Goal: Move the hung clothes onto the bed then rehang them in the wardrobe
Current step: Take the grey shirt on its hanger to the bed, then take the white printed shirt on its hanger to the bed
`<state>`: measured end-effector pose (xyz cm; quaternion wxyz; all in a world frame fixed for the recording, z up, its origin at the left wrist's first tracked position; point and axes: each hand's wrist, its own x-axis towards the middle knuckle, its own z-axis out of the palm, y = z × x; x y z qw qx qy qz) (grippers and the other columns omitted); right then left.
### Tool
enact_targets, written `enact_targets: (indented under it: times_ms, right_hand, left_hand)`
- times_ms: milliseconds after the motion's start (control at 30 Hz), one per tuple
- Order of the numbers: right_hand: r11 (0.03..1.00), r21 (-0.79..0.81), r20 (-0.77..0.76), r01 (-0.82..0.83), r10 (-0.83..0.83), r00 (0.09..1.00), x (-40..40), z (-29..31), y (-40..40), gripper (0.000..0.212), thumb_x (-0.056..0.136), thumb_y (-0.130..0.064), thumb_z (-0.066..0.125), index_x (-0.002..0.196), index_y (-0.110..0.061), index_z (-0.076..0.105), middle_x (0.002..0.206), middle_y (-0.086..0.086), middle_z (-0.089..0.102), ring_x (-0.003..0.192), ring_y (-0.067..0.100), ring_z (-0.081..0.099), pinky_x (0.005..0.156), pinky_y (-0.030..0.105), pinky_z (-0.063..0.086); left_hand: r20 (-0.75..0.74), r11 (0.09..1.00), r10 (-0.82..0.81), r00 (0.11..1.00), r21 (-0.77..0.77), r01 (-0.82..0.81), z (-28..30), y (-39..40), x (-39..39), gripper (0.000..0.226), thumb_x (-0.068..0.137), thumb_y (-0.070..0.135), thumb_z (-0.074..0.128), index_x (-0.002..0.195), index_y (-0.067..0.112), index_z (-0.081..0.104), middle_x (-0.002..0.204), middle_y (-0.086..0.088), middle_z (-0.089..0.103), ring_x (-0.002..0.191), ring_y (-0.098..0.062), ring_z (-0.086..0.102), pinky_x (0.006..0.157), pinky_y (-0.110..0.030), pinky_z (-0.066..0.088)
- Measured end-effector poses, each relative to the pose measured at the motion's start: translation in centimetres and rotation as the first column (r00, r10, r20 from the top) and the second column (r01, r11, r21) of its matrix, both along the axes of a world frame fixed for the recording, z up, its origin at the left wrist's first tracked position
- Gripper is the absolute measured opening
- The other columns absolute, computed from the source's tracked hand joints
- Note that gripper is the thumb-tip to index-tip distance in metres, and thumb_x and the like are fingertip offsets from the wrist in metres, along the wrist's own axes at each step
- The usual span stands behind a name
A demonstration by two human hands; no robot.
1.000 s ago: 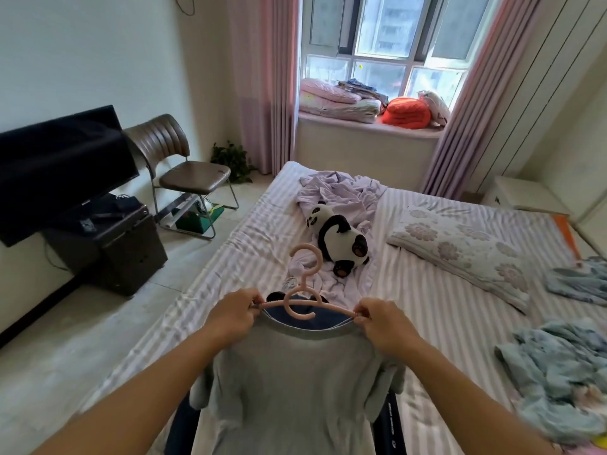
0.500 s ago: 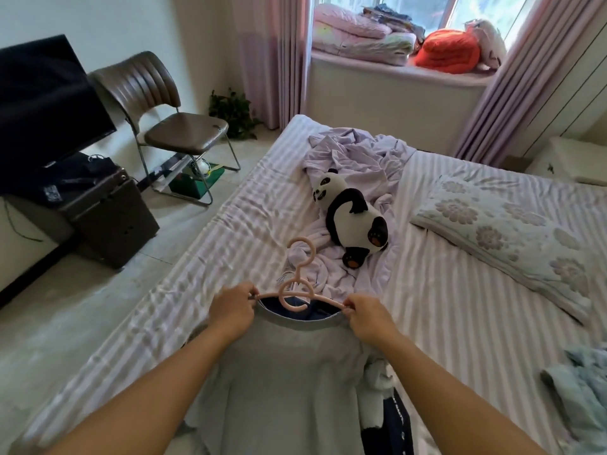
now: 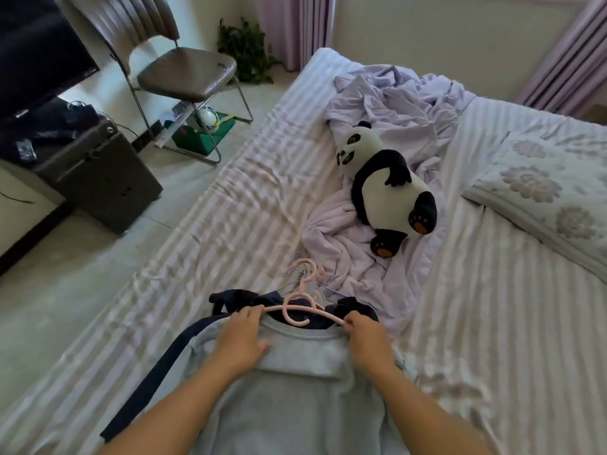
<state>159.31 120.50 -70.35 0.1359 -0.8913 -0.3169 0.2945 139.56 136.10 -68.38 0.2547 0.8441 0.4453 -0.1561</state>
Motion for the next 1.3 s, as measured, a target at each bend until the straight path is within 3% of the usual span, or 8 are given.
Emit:
enact_targets:
  times_ms: [67, 233, 367, 500, 633, 800, 933, 1300]
  right_hand:
    - [0.995, 0.078, 0.011, 0.053, -0.054, 0.998, -0.6, -1.1, -0.1, 0.02, 0.098, -0.027, 0.054, 0.116, -0.021, 0.06, 0.111, 0.001, 0.062, 0.1, 0.023, 0.057, 0.085, 0.039, 0.047]
    - [0.999, 0.042, 0.088, -0.015, 0.011, 0.996, -3.6, -2.1, -2.3, 0.087, 0.082, -0.063, 0.055, 0.153, -0.017, 0.032, 0.152, -0.002, 0.038, 0.141, 0.021, 0.033, 0.118, 0.038, 0.022]
    - [1.0, -0.018, 0.112, 0.003, -0.001, 0.994, -5.3, -2.6, -3.9, 0.091, 0.08, -0.071, 0.024, 0.157, -0.023, 0.016, 0.161, -0.003, 0.025, 0.148, 0.024, 0.021, 0.12, 0.043, 0.008]
    - [0.981, -0.18, 0.013, -0.074, 0.077, 0.997, -4.2, -0.7, -2.7, 0.089, 0.092, -0.065, 0.04, 0.158, -0.024, -0.004, 0.165, -0.003, 0.0, 0.152, 0.023, 0.001, 0.122, 0.046, -0.001]
    - [0.978, -0.165, -0.02, -0.128, 0.126, 0.992, -4.2, 2.9, -2.9, 0.087, 0.091, -0.062, 0.048, 0.157, -0.022, 0.008, 0.164, 0.0, 0.01, 0.151, 0.022, 0.008, 0.122, 0.046, 0.005]
    - [0.972, 0.012, 0.02, -0.235, 0.235, 0.972, -7.4, 9.2, -4.2, 0.067, 0.087, -0.06, 0.054, 0.144, -0.027, 0.038, 0.145, -0.01, 0.041, 0.14, 0.017, 0.033, 0.117, 0.039, 0.022]
    - [0.95, 0.206, 0.017, -0.235, 0.236, 0.972, -11.6, 15.8, -4.8, 0.055, 0.088, -0.056, 0.06, 0.134, -0.028, 0.05, 0.133, -0.014, 0.052, 0.129, 0.008, 0.043, 0.11, 0.028, 0.033]
    - [0.843, 0.308, 0.208, -0.441, 0.392, 0.896, -26.7, 32.3, -9.9, 0.056, 0.091, -0.054, 0.058, 0.139, -0.029, 0.046, 0.141, -0.012, 0.046, 0.13, 0.011, 0.041, 0.106, 0.027, 0.034]
  left_hand:
    - [-0.016, 0.999, 0.012, 1.0, 0.049, -0.011, -1.1, -0.3, -0.2, 0.08, 0.084, 0.04, 0.069, 0.151, 0.023, 0.029, 0.149, 0.003, 0.037, 0.132, -0.02, 0.037, 0.11, -0.033, 0.033]
    - [-0.041, 0.994, 0.098, 0.994, 0.049, -0.096, -1.7, -1.5, -0.3, 0.083, 0.087, 0.043, 0.066, 0.153, 0.03, 0.019, 0.159, 0.008, 0.021, 0.141, -0.022, 0.026, 0.115, -0.041, 0.027]
    - [-0.075, 0.995, 0.093, 0.993, -0.027, -0.095, -1.3, -2.6, -0.6, 0.089, 0.089, 0.047, 0.061, 0.155, 0.033, 0.003, 0.164, 0.008, -0.005, 0.148, -0.024, 0.011, 0.115, -0.045, 0.023]
    - [-0.033, 0.992, 0.114, 0.993, -0.058, -0.115, -0.6, -3.0, -1.3, 0.095, 0.084, 0.048, 0.066, 0.155, 0.036, 0.004, 0.164, 0.005, -0.008, 0.148, -0.023, 0.016, 0.113, -0.044, 0.027]
    - [0.048, 0.983, 0.179, 0.983, -0.051, -0.177, 2.0, -3.6, -2.5, 0.094, 0.08, 0.046, 0.072, 0.155, 0.038, 0.015, 0.164, -0.004, 0.008, 0.145, -0.026, 0.03, 0.112, -0.04, 0.03]
    - [0.139, 0.991, 0.136, 0.981, -0.018, -0.135, 7.9, -5.9, -5.6, 0.08, 0.082, 0.054, 0.068, 0.15, 0.036, 0.031, 0.155, 0.009, 0.035, 0.142, -0.017, 0.034, 0.117, -0.033, 0.025]
    - [0.202, 0.986, 0.161, 0.966, 0.018, -0.168, 13.2, -7.8, -8.9, 0.069, 0.081, 0.058, 0.066, 0.143, 0.037, 0.043, 0.142, 0.014, 0.051, 0.129, -0.011, 0.048, 0.108, -0.031, 0.038]
    - [0.356, 0.956, 0.134, 0.925, 0.198, -0.215, 29.9, -15.8, -24.4, 0.064, 0.085, 0.052, 0.066, 0.142, 0.036, 0.043, 0.137, 0.011, 0.055, 0.124, -0.012, 0.052, 0.098, -0.027, 0.04]
